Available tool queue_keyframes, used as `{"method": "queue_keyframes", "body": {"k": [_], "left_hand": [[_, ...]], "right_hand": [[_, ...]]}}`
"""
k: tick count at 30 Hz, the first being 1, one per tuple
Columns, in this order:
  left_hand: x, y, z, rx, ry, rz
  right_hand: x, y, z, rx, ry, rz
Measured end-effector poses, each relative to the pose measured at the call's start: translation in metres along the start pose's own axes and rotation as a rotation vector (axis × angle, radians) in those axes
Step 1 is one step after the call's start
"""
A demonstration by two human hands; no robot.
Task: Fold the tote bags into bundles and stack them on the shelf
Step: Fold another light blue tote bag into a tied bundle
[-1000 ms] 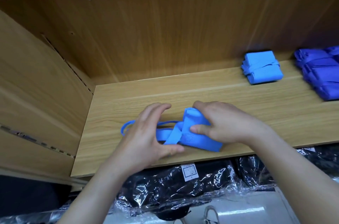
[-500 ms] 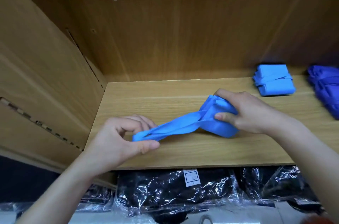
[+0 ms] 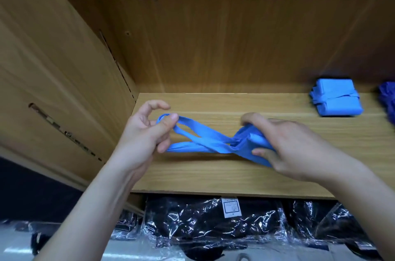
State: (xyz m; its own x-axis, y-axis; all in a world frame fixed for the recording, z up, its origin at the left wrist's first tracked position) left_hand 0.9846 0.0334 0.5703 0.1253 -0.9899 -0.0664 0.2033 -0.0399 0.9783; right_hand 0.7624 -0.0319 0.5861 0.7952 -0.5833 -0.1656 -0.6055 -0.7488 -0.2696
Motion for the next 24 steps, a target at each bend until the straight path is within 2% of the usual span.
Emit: {"method": "queue_keyframes", "body": {"k": [3, 6, 8, 12, 17, 20, 24], "left_hand": [[0.005, 0.008, 0.015, -0.150, -0.017, 0.012], [0.006, 0.020, 0.040, -0.419, -0.166, 0.035], [0.004, 0.025, 0.054, -0.443, -0.283, 0.015], [-0.002, 0.036, 0.068, -0.263, -0.389, 0.096], [0.002, 0.046, 0.060, 0.001, -0.255, 0.253], [0.004, 0.036, 0.070, 0.142, -0.268, 0.176], [0.007, 0.023, 0.084, 0.285, -0.248, 0.125]], "right_hand": [[0.006, -0.024, 0.008, -0.168, -0.035, -0.079], [0.010, -0.040, 0.013, -0.256, -0.019, -0.161], [0.011, -0.048, 0.006, -0.350, 0.065, -0.176], [0.017, -0.042, 0.013, -0.309, 0.027, -0.167], [0.010, -0.037, -0.005, -0.001, 0.044, -0.204], [0.015, -0.035, 0.001, 0.053, -0.117, -0.190], [0.021, -0.037, 0.007, 0.331, -0.295, -0.280]]}}
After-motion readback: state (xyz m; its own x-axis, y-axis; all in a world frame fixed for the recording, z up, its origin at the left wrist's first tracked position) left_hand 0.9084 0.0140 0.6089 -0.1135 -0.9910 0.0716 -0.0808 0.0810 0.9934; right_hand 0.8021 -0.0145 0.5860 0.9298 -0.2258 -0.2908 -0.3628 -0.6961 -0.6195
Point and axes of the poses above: each hand's wrist, its own x-axis towards the middle knuckle, its own z-axis out of the palm, y = z × x, the point moved 8 cm from there along x, towards the middle knuckle, and after that the axes turned 11 degrees about -y, right-handed, at the moved point
